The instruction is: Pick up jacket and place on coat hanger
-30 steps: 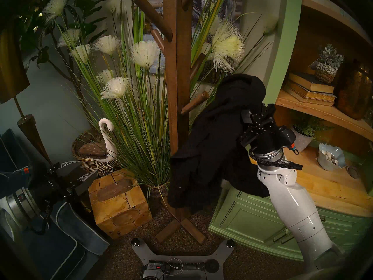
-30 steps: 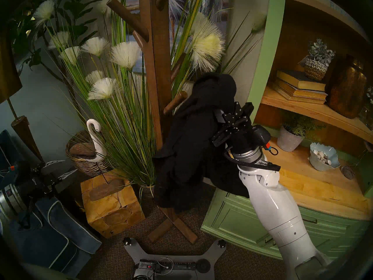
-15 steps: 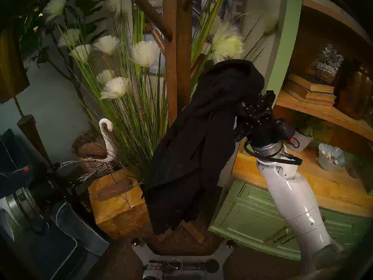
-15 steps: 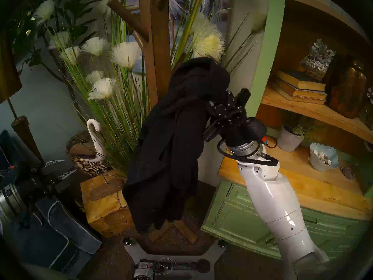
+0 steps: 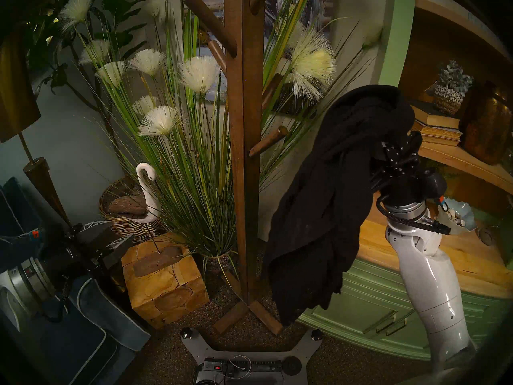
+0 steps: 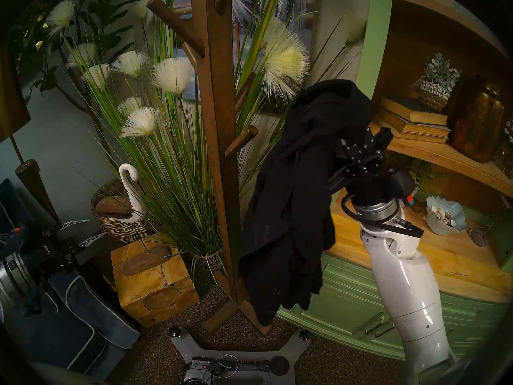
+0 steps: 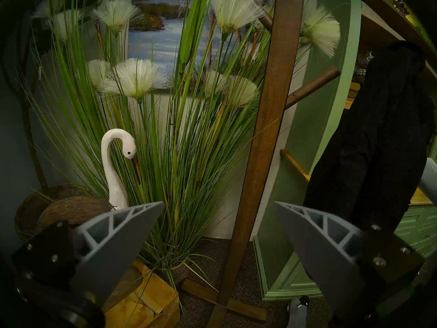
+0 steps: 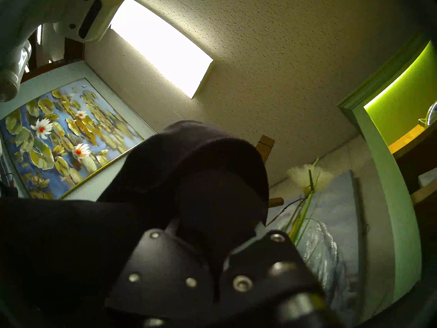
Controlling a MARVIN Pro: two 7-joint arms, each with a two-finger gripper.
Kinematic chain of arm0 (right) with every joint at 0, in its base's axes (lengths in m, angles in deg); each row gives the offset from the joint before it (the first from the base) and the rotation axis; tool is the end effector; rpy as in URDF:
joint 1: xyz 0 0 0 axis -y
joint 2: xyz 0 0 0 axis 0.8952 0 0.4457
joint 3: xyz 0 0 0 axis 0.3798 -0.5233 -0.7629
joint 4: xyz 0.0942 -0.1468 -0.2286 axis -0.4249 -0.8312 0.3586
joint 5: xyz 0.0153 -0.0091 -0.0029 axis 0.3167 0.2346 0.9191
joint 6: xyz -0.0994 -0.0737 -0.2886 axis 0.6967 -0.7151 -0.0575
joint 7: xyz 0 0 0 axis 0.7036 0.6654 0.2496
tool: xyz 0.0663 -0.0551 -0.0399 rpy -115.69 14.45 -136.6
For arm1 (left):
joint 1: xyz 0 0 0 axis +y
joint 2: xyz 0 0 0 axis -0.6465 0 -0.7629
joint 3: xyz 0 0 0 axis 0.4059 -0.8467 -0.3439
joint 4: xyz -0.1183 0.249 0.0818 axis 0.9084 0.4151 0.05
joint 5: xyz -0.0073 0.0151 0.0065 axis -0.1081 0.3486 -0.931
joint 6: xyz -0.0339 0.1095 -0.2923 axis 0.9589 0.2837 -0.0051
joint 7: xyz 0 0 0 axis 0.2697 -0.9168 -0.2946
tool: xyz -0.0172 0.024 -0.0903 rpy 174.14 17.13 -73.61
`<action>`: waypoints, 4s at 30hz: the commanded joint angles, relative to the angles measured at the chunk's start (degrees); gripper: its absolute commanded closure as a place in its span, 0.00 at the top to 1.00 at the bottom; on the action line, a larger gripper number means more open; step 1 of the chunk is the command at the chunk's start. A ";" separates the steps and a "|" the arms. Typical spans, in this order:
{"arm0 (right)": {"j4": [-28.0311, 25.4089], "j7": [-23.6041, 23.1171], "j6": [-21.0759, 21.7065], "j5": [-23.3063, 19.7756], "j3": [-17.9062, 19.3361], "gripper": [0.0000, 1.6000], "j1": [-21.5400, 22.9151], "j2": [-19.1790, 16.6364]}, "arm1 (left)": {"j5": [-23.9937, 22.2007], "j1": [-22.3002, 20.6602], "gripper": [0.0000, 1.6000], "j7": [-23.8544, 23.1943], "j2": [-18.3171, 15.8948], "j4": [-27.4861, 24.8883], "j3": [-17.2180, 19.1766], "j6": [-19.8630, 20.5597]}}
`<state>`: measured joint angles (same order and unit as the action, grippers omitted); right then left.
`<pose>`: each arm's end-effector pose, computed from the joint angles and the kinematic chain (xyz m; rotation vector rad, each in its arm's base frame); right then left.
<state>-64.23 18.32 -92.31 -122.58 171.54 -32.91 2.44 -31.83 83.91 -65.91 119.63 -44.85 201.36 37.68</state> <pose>0.3126 -0.0636 -0.1202 -0.3760 -0.7819 -2.6227 0.1479 0.1841 -0.1523 2.1592 -0.3907 1.7009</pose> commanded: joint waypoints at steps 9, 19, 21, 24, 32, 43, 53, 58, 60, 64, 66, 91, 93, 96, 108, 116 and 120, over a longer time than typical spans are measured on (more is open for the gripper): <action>-1.07 2.70 0.99 8.16 -1.40 0.00 2.16 5.06 | -1.00 -0.21 1.00 -0.76 -0.02 -0.98 0.10 0.07; -0.83 7.52 5.00 16.49 -5.22 0.00 5.50 11.33 | -0.76 -0.24 1.00 -0.57 -0.04 -0.92 -0.01 0.01; -0.10 8.77 6.29 19.26 -5.21 0.00 6.39 12.78 | -0.76 -0.24 1.00 -0.58 -0.04 -0.93 -0.01 0.02; 1.75 10.15 6.88 23.43 -4.99 0.00 8.11 14.82 | -0.79 -0.24 1.00 -0.62 -0.03 -0.94 0.01 0.03; 3.10 15.01 8.51 32.27 -3.38 0.00 10.61 19.83 | -0.84 -0.24 1.00 -0.66 -0.02 -0.95 0.03 0.04; -1.47 19.27 14.48 43.33 0.53 0.00 5.24 22.38 | -1.04 -0.22 1.00 -0.82 0.00 -0.99 0.13 0.10; -3.48 17.05 15.32 41.66 3.80 0.00 -2.89 20.43 | -1.11 -0.21 1.00 -0.86 -0.01 -1.00 0.16 0.13; -4.61 16.80 15.10 41.46 2.70 0.00 -1.55 21.21 | -1.04 -0.22 1.00 -0.79 -0.01 -0.99 0.12 0.10; -5.14 16.56 14.70 41.63 2.18 0.00 -0.98 21.35 | -0.99 -0.22 1.00 -0.74 -0.01 -0.98 0.09 0.08; -5.72 16.76 15.32 42.13 1.11 0.00 0.57 22.14 | -0.94 -0.23 1.00 -0.69 -0.02 -0.97 0.07 0.07; -6.17 16.90 15.85 42.35 0.64 0.00 1.35 22.43 | -0.92 -0.23 1.00 -0.68 -0.02 -0.97 0.06 0.07; -4.55 19.31 25.79 56.92 -6.86 0.00 10.59 28.15 | -0.89 -0.24 1.00 -0.67 -0.01 -0.97 0.05 0.07; -3.91 18.87 26.17 57.17 -6.29 0.00 12.51 27.26 | -0.91 -0.24 1.00 -0.69 -0.01 -0.98 0.06 0.07; -4.89 17.88 27.72 56.31 -3.94 0.00 11.62 25.39 | -0.96 -0.23 1.00 -0.73 0.00 -0.99 0.08 0.09; -5.82 11.23 29.43 49.80 4.18 0.00 11.12 19.39 | -0.94 -0.23 1.00 -0.71 -0.01 -0.98 0.07 0.08; -8.41 5.68 29.42 47.34 5.62 0.00 11.70 16.79 | -0.86 -0.24 1.00 -0.64 -0.02 -0.96 0.03 0.06; -10.11 1.23 29.91 45.12 6.54 0.00 11.91 14.76 | -0.87 -0.24 1.00 -0.65 -0.01 -0.96 0.04 0.06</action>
<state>-69.27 22.05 -62.17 -73.26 176.73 -24.24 20.15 -31.86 83.87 -65.83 119.69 -44.87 201.36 37.74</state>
